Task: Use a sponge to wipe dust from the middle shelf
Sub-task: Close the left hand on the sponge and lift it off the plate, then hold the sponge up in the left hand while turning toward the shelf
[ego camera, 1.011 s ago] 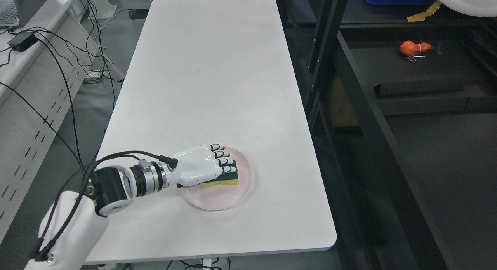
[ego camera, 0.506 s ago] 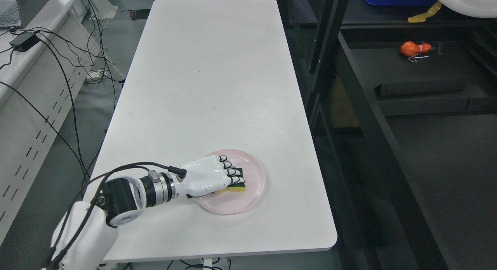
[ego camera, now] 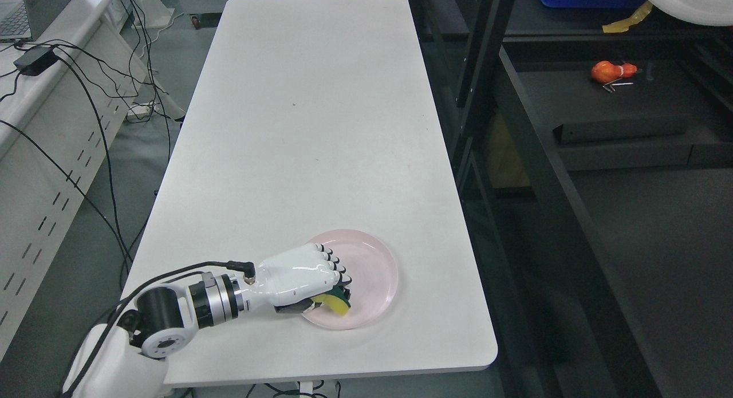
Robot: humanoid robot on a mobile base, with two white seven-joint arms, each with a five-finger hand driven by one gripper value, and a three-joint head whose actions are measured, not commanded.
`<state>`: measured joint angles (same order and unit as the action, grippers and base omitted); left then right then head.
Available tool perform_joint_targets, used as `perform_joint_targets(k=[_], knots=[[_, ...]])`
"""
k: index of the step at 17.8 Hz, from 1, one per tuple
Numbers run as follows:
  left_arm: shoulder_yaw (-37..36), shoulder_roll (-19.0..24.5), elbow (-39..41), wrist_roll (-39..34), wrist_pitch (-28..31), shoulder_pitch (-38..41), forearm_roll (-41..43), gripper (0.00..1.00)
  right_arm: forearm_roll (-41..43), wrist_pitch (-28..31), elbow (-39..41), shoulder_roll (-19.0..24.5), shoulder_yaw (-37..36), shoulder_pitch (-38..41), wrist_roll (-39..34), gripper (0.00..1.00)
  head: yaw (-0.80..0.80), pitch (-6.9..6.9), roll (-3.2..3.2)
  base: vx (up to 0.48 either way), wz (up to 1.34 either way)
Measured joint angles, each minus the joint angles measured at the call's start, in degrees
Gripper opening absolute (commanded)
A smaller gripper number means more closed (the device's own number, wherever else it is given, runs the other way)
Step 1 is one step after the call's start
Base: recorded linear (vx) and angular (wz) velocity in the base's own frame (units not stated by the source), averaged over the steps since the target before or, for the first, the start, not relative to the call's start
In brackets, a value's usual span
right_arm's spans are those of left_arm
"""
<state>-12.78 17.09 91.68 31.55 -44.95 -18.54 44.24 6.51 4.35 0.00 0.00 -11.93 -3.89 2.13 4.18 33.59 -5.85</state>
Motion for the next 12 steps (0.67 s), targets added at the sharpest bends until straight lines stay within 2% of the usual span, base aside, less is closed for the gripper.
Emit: perform_joint_targets(k=[3, 7, 10, 12], knots=[[3.78, -1.11, -0.09, -0.23, -0.07, 1.26, -9.86, 0.00, 0.00, 0.00, 0.00, 0.00, 0.00, 0.01, 0.00, 1.00, 0.00, 0.00, 0.00, 0.000, 0.00], [10.78, -5.91, -0.13, -0.77, 2.64, 1.78, -22.06, 0.00, 0.00, 0.00, 0.00, 0.00, 0.02, 0.01, 0.00, 1.00, 0.00, 0.00, 0.00, 0.000, 0.00], [15.22, -8.63, -0.11, -4.62, 8.70, 2.06, -31.46, 0.00, 0.00, 0.00, 0.00, 0.00, 0.02, 0.01, 0.00, 1.00, 0.00, 0.00, 0.00, 0.000, 0.00], [17.88, -10.20, -0.05, -11.80, 14.63, 2.24, -37.07, 0.00, 0.00, 0.00, 0.00, 0.00, 0.02, 0.01, 0.00, 1.00, 0.00, 0.00, 0.00, 0.000, 0.00]])
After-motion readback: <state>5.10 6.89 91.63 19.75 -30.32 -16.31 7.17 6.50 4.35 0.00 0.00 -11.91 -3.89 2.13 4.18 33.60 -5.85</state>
